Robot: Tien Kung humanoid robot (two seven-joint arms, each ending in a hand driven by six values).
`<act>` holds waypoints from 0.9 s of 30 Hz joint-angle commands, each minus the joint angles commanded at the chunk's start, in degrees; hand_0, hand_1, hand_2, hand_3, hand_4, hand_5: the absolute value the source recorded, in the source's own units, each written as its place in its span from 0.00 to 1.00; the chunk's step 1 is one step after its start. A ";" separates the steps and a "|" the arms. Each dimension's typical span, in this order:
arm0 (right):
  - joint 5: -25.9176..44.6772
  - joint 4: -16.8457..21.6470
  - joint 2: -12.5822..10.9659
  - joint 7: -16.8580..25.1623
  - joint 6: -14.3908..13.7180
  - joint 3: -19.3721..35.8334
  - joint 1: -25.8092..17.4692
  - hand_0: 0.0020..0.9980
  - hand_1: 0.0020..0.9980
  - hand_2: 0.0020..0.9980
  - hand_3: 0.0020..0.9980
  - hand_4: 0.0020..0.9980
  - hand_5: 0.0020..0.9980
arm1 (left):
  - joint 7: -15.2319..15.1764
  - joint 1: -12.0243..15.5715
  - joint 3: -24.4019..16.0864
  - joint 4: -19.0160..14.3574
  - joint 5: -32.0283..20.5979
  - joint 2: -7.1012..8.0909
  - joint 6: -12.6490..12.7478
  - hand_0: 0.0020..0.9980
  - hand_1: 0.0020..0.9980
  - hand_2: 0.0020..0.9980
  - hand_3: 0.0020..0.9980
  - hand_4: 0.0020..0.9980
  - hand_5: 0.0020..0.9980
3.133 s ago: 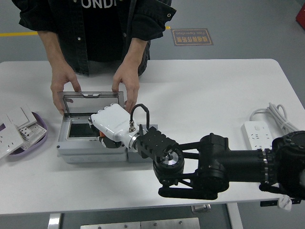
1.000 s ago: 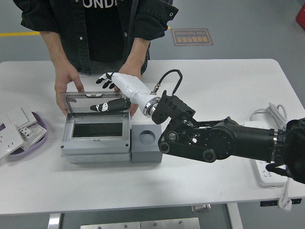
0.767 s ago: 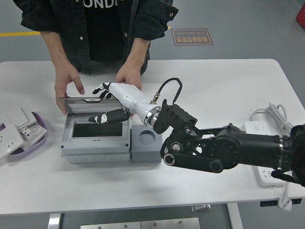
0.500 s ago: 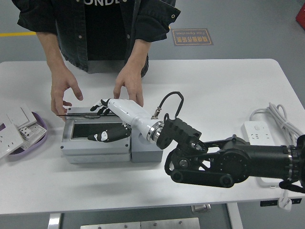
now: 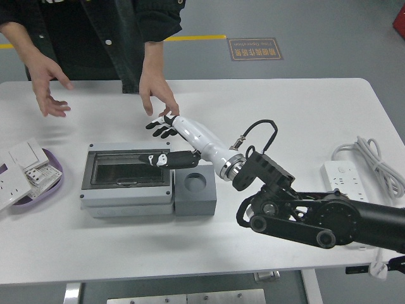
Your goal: Pick up the cylinder from the cube,place it in the box,flap close box
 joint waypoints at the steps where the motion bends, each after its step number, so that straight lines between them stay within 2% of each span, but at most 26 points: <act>1: -0.25 1.02 -0.90 0.43 -0.18 1.76 -1.20 0.70 0.66 0.67 0.74 0.82 0.47 | 0.01 0.09 -0.16 0.00 0.05 -0.02 -0.01 0.60 0.63 0.62 0.63 0.69 0.22; 2: -0.43 2.10 -1.87 1.09 -0.37 3.61 -2.48 0.70 0.65 0.67 0.74 0.80 0.48 | 0.00 0.18 -0.40 0.00 0.11 -0.06 -0.01 0.60 0.63 0.62 0.63 0.70 0.22; 6: 1.55 5.92 -5.14 5.46 -0.91 11.32 -8.52 0.70 0.65 0.67 0.74 0.80 0.48 | 0.00 0.73 -1.33 0.03 0.30 -0.17 0.01 0.60 0.63 0.62 0.63 0.70 0.22; 12: 8.45 7.35 -7.26 13.37 -1.31 21.09 -18.01 0.69 0.64 0.66 0.73 0.81 0.48 | 0.01 1.81 -2.36 0.08 0.53 -0.29 0.09 0.60 0.63 0.62 0.63 0.70 0.22; 18: 16.52 5.85 -6.99 22.51 -2.49 27.82 -26.69 0.69 0.64 0.66 0.72 0.84 0.48 | -0.07 2.33 -2.99 0.06 0.85 0.07 0.08 0.60 0.63 0.62 0.63 0.70 0.22; 22: 20.81 4.61 -5.61 27.54 -3.00 28.96 -30.82 0.69 0.64 0.65 0.70 0.84 0.45 | -0.13 2.79 -3.77 -0.05 1.33 0.65 0.00 0.60 0.63 0.62 0.63 0.70 0.22; 25: 21.54 3.53 -4.69 28.99 -3.09 28.72 -32.08 0.69 0.64 0.65 0.70 0.84 0.45 | -0.18 3.34 -4.42 -0.13 1.71 1.29 -0.06 0.60 0.63 0.62 0.63 0.70 0.22; 26: 21.43 3.16 -4.49 28.85 -3.07 28.50 -32.23 0.69 0.63 0.63 0.66 0.84 0.30 | -0.20 3.52 -4.57 -0.14 1.76 1.52 -0.09 0.60 0.63 0.62 0.63 0.70 0.22; 27: 21.39 2.82 -4.35 28.72 -3.04 28.28 -32.34 0.69 0.63 0.63 0.66 0.84 0.30 | -0.24 3.67 -4.68 -0.14 1.77 1.74 -0.12 0.60 0.63 0.62 0.63 0.70 0.22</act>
